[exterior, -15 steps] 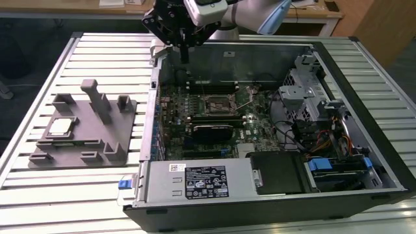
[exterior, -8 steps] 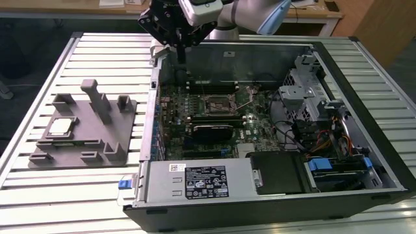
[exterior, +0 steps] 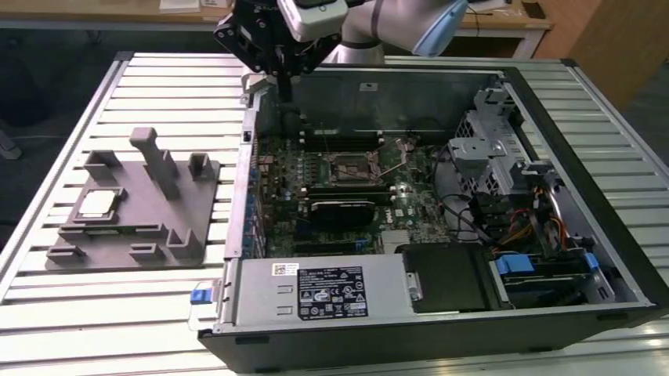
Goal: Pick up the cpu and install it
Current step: 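Reach for the cpu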
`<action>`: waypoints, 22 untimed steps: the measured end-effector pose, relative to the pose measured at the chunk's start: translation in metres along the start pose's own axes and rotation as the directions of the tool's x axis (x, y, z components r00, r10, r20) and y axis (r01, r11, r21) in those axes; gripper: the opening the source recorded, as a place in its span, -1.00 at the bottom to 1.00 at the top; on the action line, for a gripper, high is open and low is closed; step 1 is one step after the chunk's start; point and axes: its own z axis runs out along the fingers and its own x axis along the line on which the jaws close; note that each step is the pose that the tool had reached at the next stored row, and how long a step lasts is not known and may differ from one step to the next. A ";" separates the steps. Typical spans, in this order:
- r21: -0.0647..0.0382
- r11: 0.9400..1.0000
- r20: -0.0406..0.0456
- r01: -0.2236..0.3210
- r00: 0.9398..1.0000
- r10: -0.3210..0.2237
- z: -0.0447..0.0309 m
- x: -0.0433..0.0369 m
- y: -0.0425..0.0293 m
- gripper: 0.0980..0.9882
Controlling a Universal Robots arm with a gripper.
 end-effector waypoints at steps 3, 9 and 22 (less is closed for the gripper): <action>0.000 1.000 0.000 0.000 1.000 0.000 -0.0001 0.0034 -0.0003 -0.98; 0.000 1.000 0.001 0.000 1.000 0.000 -0.0002 0.0106 -0.0008 -0.98; 0.000 1.000 0.001 0.000 1.000 0.000 -0.0005 0.0254 -0.0019 -0.98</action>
